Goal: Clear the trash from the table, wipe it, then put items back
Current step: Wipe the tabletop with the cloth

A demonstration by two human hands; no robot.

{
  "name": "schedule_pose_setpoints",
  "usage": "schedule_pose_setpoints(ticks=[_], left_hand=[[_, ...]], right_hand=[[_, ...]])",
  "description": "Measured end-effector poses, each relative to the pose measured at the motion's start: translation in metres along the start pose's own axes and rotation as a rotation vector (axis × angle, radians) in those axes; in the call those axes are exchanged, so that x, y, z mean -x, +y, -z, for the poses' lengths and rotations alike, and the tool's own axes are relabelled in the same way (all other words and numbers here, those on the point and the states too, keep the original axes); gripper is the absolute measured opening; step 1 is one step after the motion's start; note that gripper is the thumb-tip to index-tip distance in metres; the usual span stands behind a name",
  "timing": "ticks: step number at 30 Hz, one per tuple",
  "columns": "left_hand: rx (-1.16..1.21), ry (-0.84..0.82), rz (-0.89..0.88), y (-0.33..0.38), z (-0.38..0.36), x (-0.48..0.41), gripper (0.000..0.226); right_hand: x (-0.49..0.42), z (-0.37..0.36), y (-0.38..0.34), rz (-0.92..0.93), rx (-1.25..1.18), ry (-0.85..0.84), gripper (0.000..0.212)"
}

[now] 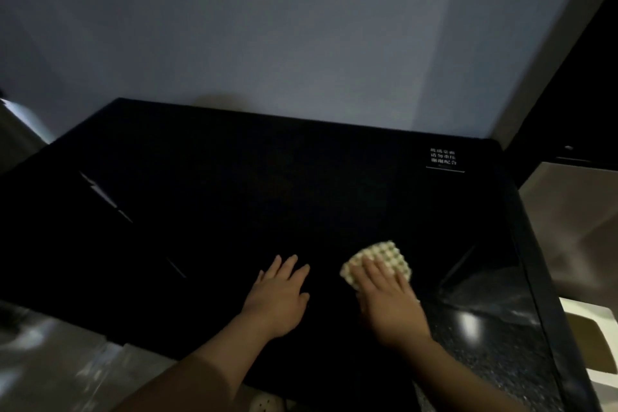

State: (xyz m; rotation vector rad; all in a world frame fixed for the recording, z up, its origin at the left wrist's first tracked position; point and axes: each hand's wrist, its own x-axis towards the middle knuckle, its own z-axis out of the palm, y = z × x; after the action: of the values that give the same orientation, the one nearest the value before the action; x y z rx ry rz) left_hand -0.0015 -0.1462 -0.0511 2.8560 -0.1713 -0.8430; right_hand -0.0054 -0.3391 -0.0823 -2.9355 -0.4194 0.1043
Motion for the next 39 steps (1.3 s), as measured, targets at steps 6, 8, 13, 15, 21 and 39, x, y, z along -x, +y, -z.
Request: schedule_pose_setpoints(ticks=[6, 8, 13, 15, 21, 39], left_hand=[[-0.021, 0.003, -0.016, 0.002, -0.002, 0.007, 0.055], [-0.002, 0.009, -0.018, 0.005, -0.004, 0.005, 0.055], [0.061, -0.014, -0.095, 0.006, -0.014, 0.009, 0.053], [0.033, -0.003, -0.097, 0.007, -0.016, 0.013, 0.053], [0.0, 0.015, -0.095, 0.01, -0.023, 0.018, 0.054], [-0.016, 0.101, -0.076, 0.01, -0.046, 0.039, 0.054]], right_hand=[[0.025, 0.001, 0.008, -0.325, -0.094, -0.101, 0.066], [0.032, -0.017, -0.023, -0.147, -0.052, -0.138, 0.057], [0.042, 0.002, 0.004, -0.045, -0.012, -0.219, 0.06], [0.047, 0.011, 0.049, -0.18, 0.015, -0.211, 0.064], [0.063, -0.005, 0.034, -0.403, -0.008, -0.039, 0.056], [0.101, -0.039, -0.036, -0.095, -0.077, -0.062, 0.06]])
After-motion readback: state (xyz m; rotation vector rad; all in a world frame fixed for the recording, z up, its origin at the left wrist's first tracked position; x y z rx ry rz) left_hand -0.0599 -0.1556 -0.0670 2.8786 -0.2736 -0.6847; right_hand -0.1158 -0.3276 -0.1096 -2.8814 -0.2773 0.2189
